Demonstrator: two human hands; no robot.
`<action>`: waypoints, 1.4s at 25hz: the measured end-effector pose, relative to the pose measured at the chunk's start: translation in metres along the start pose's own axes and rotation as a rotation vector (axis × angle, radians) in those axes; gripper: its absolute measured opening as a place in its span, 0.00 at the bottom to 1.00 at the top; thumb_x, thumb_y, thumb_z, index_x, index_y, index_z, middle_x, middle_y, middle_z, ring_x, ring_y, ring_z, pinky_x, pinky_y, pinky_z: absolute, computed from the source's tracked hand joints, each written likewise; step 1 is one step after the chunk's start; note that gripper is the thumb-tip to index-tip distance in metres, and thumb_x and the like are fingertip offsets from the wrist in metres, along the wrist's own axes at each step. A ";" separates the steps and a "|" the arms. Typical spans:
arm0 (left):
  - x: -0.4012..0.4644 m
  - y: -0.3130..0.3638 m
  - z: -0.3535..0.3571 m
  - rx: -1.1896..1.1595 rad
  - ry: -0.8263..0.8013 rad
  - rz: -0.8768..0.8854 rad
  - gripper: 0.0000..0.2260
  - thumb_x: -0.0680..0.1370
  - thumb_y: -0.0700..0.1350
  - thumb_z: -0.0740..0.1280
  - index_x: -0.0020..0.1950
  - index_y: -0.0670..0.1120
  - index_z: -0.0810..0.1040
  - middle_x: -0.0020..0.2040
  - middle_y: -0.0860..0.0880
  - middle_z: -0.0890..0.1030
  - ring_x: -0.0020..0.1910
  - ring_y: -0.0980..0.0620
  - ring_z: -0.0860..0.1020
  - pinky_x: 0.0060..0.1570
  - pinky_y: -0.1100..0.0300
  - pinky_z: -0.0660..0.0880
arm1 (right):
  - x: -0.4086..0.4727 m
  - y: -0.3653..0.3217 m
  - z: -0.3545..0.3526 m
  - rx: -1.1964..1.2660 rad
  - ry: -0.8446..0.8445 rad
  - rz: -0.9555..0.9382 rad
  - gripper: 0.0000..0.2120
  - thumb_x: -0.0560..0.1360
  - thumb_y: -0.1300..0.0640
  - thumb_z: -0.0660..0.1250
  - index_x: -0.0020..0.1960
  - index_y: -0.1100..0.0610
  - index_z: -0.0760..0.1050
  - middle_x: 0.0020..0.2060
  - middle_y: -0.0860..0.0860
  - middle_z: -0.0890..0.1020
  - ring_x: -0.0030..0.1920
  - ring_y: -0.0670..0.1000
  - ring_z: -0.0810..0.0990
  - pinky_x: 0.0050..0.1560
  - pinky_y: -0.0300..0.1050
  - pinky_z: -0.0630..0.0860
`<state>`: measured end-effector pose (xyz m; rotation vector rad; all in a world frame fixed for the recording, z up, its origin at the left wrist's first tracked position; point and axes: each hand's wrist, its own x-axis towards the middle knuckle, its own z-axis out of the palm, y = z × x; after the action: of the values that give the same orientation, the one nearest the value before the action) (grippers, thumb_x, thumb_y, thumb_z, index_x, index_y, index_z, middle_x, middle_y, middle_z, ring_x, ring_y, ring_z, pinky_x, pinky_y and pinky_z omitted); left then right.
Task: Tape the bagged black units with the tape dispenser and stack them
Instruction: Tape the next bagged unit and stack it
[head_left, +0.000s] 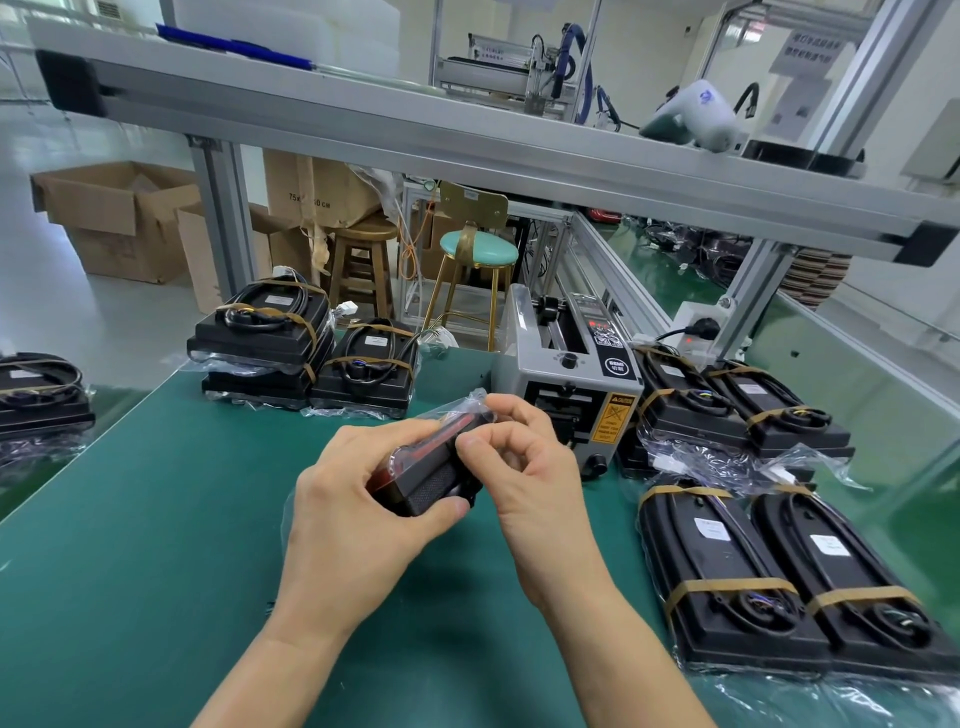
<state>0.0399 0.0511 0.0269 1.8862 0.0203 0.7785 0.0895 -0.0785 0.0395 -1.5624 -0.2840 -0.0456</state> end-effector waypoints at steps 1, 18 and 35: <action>0.000 0.000 0.000 0.001 0.001 0.000 0.26 0.55 0.50 0.77 0.52 0.63 0.80 0.49 0.59 0.81 0.50 0.58 0.80 0.51 0.58 0.77 | -0.001 0.001 0.001 -0.021 0.011 -0.009 0.11 0.72 0.64 0.71 0.34 0.52 0.80 0.56 0.41 0.77 0.58 0.41 0.77 0.66 0.48 0.70; 0.003 -0.028 -0.024 -0.887 -0.023 -0.234 0.22 0.58 0.36 0.70 0.51 0.46 0.84 0.48 0.46 0.85 0.46 0.48 0.83 0.46 0.58 0.80 | 0.012 0.013 -0.024 -0.063 -0.464 0.067 0.36 0.64 0.55 0.76 0.69 0.47 0.67 0.62 0.44 0.77 0.66 0.43 0.74 0.68 0.43 0.68; 0.025 -0.044 -0.060 -0.425 -0.273 -0.360 0.09 0.66 0.42 0.70 0.44 0.43 0.86 0.46 0.42 0.85 0.45 0.51 0.82 0.47 0.65 0.78 | 0.031 0.015 -0.013 -0.992 -0.501 -0.288 0.28 0.61 0.55 0.78 0.58 0.44 0.73 0.49 0.42 0.77 0.51 0.47 0.71 0.55 0.43 0.60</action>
<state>0.0426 0.1289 0.0174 1.5094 0.0204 0.2493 0.1248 -0.0861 0.0315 -2.4962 -0.9903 -0.0170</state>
